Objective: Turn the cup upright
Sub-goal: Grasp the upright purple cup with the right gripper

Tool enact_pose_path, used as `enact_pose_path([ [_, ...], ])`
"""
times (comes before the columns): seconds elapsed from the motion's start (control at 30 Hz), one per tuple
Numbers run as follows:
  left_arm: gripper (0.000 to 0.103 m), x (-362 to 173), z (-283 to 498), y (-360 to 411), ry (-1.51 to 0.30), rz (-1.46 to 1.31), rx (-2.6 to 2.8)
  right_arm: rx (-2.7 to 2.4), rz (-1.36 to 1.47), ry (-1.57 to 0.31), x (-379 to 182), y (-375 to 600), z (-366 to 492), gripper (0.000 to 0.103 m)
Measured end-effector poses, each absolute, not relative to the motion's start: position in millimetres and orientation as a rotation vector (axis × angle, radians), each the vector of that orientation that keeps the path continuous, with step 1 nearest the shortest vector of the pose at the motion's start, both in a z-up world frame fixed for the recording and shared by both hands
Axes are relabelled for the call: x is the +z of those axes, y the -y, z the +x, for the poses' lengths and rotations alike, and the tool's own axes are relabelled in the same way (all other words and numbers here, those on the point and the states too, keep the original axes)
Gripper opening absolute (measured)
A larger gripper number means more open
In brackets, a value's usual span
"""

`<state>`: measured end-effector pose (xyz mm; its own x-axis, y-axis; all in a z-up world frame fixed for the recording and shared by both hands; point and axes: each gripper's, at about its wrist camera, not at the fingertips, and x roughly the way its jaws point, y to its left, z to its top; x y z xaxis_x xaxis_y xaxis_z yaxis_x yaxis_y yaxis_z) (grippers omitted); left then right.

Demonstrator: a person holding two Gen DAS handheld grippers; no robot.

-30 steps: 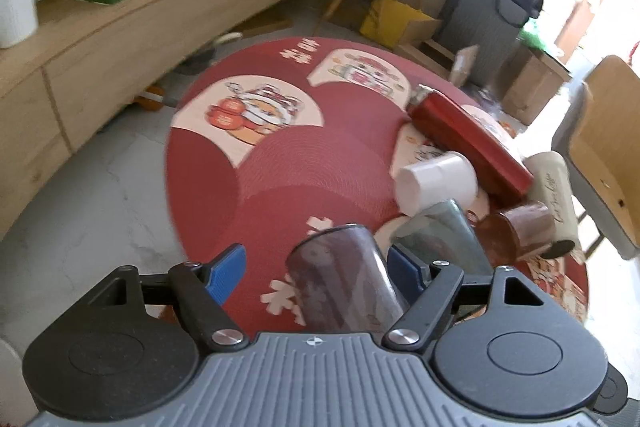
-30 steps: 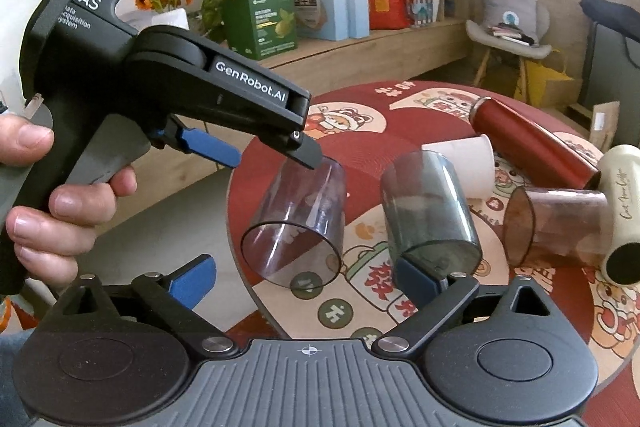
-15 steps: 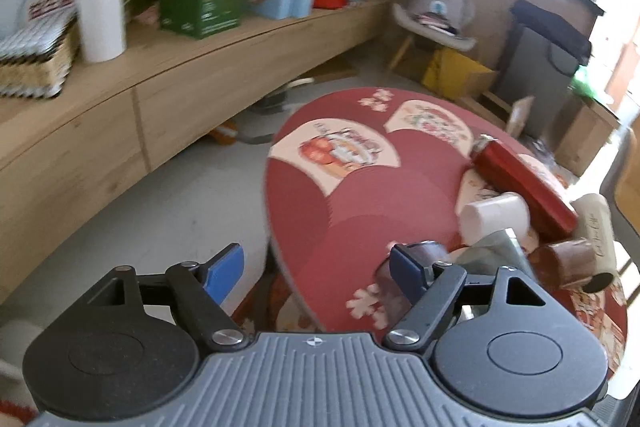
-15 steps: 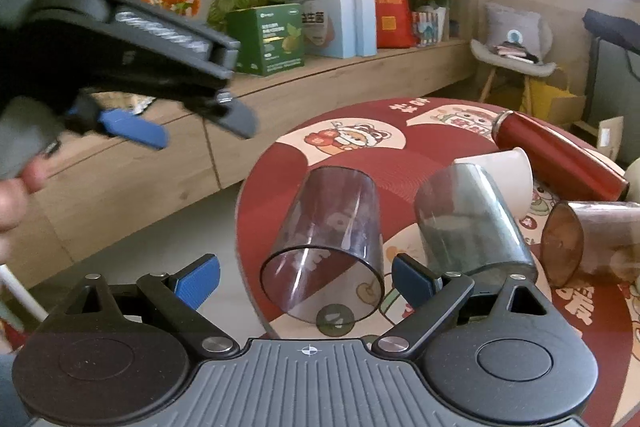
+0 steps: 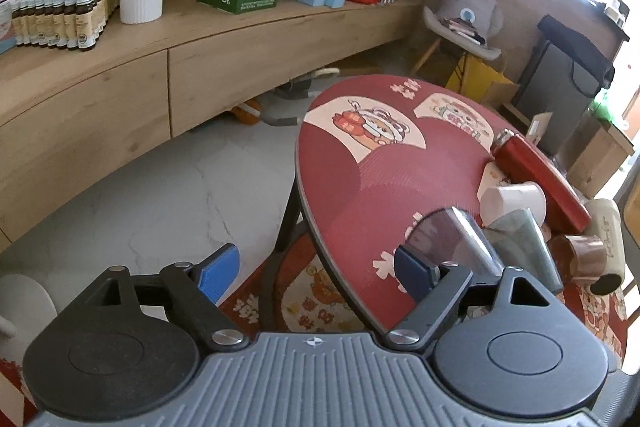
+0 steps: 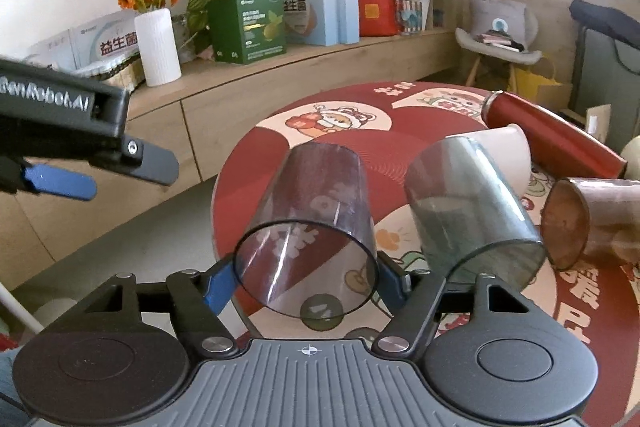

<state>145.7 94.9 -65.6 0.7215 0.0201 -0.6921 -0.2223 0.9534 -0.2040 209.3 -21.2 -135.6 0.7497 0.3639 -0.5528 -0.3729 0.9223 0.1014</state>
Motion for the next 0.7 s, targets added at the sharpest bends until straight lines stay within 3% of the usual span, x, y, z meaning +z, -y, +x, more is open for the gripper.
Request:
enact_pose_path([
  [0.47, 0.088, -77.8, 145.2, -105.7, -0.761, -0.351, 0.168, 0.381, -0.08, -0.578, -90.8, 36.3, 208.4, 0.066],
  [0.7, 0.089, -80.7, 144.6, -102.0, -0.765, -0.354, 0.148, 0.356, -0.122, -0.601, -94.1, 41.3, 213.1, 0.065],
])
